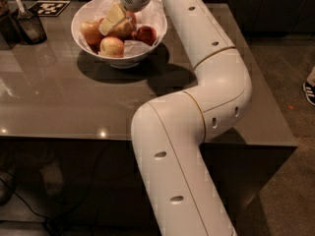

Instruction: Pick apple from white bowl

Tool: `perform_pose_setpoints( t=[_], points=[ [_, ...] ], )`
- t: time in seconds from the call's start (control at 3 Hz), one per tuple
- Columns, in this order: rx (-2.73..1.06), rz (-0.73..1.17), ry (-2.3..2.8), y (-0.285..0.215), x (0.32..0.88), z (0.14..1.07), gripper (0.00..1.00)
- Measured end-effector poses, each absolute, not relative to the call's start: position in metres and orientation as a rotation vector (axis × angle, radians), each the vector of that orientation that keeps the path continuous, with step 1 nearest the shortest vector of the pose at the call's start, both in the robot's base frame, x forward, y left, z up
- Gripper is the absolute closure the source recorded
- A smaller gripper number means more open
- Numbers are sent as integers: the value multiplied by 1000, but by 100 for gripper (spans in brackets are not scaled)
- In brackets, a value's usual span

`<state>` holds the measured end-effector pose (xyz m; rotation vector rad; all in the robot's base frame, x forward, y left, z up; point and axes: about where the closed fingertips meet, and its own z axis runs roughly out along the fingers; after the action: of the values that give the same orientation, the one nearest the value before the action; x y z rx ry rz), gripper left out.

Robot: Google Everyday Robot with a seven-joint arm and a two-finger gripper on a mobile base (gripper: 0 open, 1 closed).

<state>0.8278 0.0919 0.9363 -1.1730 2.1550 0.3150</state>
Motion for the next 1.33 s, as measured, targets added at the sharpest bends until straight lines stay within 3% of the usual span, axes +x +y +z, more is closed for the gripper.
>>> perform_pose_setpoints(
  t=[0.67, 1.33],
  points=[
    [-1174, 315, 2156, 92, 828, 936, 27],
    [-1197, 324, 2189, 93, 828, 915, 62]
  ],
)
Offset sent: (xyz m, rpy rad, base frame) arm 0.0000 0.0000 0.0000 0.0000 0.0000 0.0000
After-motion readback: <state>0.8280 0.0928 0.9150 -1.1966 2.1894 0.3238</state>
